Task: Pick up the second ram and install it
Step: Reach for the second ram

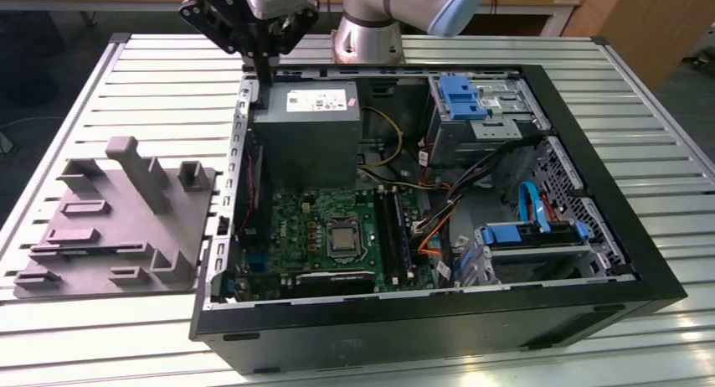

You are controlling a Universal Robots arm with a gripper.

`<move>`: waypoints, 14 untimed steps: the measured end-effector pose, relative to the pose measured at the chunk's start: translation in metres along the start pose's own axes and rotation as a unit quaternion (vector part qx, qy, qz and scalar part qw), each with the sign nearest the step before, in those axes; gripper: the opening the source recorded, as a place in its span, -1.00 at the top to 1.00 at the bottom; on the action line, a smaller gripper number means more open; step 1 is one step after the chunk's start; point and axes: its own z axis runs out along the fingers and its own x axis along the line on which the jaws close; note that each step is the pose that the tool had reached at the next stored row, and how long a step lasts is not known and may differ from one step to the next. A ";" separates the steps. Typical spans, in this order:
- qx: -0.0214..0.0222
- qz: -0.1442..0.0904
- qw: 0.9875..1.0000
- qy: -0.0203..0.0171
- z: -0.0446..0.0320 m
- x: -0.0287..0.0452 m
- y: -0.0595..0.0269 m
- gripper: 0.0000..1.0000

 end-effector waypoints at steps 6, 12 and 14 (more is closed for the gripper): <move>0.000 0.000 1.000 0.000 -0.0002 0.0192 -0.0015 0.80; 0.000 0.000 1.000 0.000 -0.0004 0.0383 -0.0029 0.80; 0.000 0.000 1.000 0.000 -0.0005 0.0444 -0.0034 0.80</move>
